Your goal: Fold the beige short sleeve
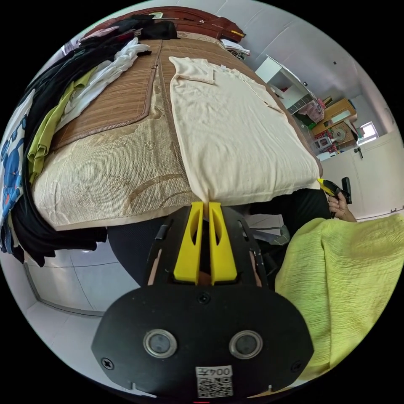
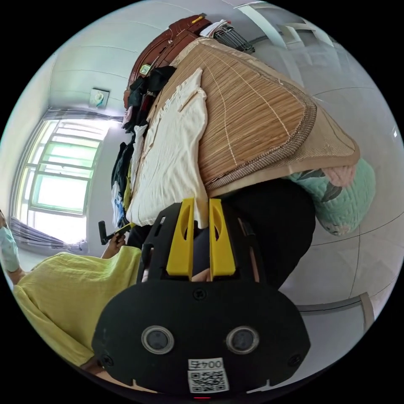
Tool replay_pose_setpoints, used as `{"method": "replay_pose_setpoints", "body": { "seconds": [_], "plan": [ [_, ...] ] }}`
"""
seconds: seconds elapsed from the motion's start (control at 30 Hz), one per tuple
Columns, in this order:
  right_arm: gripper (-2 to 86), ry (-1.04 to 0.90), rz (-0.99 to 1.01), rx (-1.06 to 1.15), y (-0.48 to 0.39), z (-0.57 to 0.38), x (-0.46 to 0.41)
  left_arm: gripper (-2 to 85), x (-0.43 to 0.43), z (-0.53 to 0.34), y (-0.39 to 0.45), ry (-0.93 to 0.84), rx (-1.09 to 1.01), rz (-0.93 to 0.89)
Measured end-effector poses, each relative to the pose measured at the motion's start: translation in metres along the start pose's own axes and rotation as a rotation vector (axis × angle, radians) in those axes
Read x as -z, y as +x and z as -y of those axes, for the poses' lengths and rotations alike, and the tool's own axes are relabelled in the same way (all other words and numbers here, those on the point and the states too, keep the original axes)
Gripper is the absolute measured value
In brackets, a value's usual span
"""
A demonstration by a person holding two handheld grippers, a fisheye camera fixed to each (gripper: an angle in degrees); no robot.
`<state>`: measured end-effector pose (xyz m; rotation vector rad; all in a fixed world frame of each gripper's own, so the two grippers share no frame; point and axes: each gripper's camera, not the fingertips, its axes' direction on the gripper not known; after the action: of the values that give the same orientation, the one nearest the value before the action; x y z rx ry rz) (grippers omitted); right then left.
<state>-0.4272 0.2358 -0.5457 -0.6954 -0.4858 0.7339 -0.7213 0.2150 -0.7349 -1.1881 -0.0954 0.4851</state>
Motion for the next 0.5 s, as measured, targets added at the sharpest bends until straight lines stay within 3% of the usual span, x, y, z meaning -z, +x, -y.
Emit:
{"method": "replay_pose_setpoints", "body": {
  "seconds": [0.2, 0.37, 0.5],
  "plan": [
    [1.9, 0.03, 0.13, 0.019, 0.028, -0.019, -0.004, 1.3, 0.027, -0.01, -0.024, 0.099, 0.062, -0.117],
    [0.6, 0.252, 0.346, 0.079, 0.025, -0.033, 0.053, 1.2, 0.072, -0.005, -0.015, 0.183, 0.013, -0.121],
    [0.2, 0.326, 0.379, 0.164, 0.005, -0.034, 0.089, 1.1, 0.108, -0.002, -0.014, 0.252, -0.013, -0.144]
  ]
}}
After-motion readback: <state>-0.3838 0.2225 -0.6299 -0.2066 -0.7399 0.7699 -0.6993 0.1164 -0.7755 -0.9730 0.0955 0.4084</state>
